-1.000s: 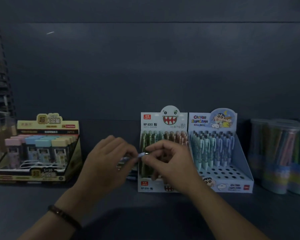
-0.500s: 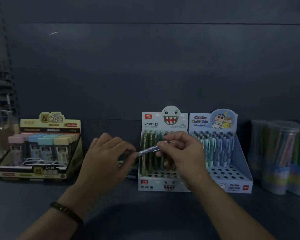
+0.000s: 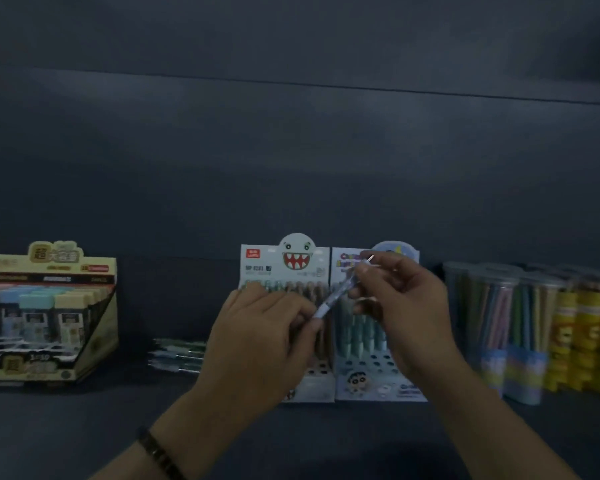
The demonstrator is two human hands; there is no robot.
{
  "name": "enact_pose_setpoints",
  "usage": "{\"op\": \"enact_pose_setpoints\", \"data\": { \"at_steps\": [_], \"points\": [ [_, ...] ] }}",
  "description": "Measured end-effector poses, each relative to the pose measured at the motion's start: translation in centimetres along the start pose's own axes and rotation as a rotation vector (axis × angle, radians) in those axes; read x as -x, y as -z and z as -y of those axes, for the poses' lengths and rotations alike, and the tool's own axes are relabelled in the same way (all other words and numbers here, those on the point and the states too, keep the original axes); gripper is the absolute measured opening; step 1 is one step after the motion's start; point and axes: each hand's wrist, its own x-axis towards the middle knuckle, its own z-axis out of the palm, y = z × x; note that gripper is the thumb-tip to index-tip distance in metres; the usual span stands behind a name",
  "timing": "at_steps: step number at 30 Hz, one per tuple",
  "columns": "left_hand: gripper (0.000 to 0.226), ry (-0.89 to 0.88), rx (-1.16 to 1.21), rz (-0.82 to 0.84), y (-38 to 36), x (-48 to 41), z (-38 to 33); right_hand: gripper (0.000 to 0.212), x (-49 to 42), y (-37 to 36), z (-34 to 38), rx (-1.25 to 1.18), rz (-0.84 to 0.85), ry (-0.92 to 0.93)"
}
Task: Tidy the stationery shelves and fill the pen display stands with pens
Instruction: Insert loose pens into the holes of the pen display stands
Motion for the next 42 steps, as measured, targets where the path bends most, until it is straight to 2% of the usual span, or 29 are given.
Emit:
{"op": "enact_pose_setpoints", "data": {
  "at_steps": [4,7,10,13,15,27,32,36,42],
  "points": [
    [0.027,0.037,0.036,0.169,-3.3,-1.8,-3.7,0.007,-1.9,4.9,1.4,0.185,-0.119,0.069],
    [0.029,-0.034,0.004,0.298,-5.6,-1.9,-5.1,0.011,-3.0,8.1,1.3,0.541,-0.196,0.227],
    [0.030,-0.100,-0.066,0.390,-7.9,-0.8,-6.2,0.015,-3.6,10.2,0.2,0.857,-0.166,0.396],
    [0.045,-0.084,-0.055,0.505,-9.3,0.8,-7.5,0.014,-3.7,11.0,-1.4,1.015,-0.163,0.609],
    [0.052,-0.080,-0.074,0.524,-9.9,1.4,-7.5,0.013,-3.8,11.3,-2.5,1.035,-0.171,0.695],
    [0.050,-0.091,-0.058,0.526,-10.0,1.7,-6.9,0.016,-4.4,11.6,-4.0,1.047,-0.091,0.613],
    [0.048,-0.101,-0.055,0.497,-10.1,1.8,-6.8,0.028,-4.2,11.5,-4.3,1.092,-0.034,0.507],
    [0.049,-0.096,-0.047,0.512,-9.9,1.7,-6.9,0.019,-4.1,11.4,-4.4,1.128,0.012,0.432],
    [0.046,-0.110,-0.019,0.511,-9.8,1.7,-6.6,0.025,-3.5,11.5,-4.5,1.140,0.044,0.355]
  ]
}}
